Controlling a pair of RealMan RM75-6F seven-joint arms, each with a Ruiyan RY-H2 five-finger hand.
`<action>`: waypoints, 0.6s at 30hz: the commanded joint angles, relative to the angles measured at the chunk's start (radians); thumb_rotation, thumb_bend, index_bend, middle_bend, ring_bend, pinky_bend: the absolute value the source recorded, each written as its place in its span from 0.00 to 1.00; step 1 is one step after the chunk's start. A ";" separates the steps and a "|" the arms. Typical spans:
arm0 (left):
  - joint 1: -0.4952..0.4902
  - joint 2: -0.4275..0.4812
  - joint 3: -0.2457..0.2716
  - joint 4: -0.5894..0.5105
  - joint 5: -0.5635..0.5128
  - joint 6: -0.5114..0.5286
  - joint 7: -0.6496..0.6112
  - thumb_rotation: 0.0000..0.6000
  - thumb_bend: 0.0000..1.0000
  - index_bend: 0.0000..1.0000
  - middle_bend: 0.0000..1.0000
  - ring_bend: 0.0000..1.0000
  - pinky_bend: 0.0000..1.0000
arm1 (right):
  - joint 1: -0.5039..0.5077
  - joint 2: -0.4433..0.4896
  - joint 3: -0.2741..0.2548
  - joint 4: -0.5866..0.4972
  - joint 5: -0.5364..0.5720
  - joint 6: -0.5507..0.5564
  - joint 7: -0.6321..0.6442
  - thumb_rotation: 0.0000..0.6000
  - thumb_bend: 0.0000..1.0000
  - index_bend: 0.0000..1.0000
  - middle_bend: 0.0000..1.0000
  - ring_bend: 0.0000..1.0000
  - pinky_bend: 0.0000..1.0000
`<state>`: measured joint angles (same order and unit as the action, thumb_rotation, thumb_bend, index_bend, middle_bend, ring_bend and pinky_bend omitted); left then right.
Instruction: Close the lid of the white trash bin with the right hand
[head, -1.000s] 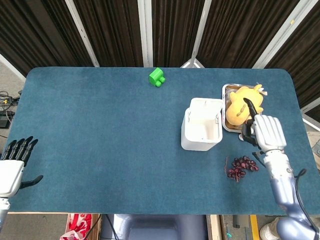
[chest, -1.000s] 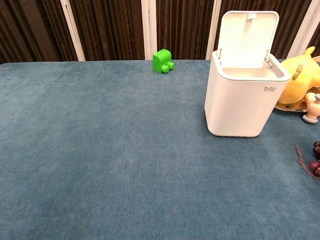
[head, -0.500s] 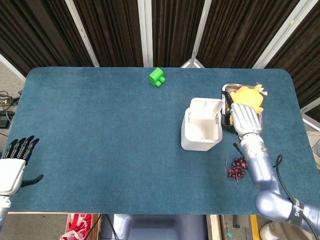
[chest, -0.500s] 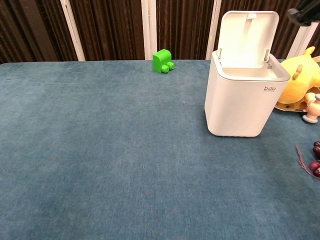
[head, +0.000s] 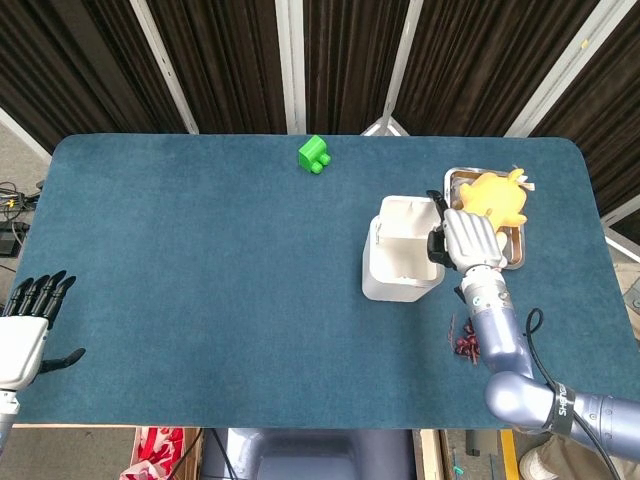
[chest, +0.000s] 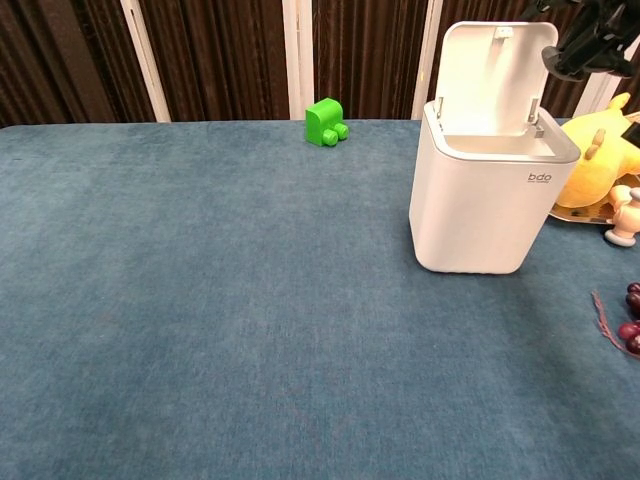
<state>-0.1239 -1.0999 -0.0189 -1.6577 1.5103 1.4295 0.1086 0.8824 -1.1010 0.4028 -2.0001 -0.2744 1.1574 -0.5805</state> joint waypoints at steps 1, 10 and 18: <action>0.000 0.000 0.001 0.000 0.001 0.000 -0.001 1.00 0.00 0.00 0.00 0.00 0.00 | 0.003 0.008 -0.003 -0.018 -0.008 0.010 0.004 1.00 0.72 0.15 0.78 0.81 0.77; 0.001 0.000 0.003 -0.001 0.005 0.003 0.000 1.00 0.00 0.00 0.00 0.00 0.00 | -0.002 0.052 -0.015 -0.106 0.004 0.009 0.023 1.00 0.75 0.19 0.78 0.81 0.77; 0.000 -0.001 0.005 -0.003 0.008 0.004 0.006 1.00 0.00 0.00 0.00 0.00 0.00 | -0.006 0.091 -0.047 -0.193 -0.001 -0.001 0.025 1.00 0.75 0.19 0.78 0.81 0.77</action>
<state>-0.1236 -1.1005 -0.0135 -1.6611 1.5187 1.4332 0.1149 0.8772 -1.0160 0.3622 -2.1835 -0.2727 1.1586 -0.5547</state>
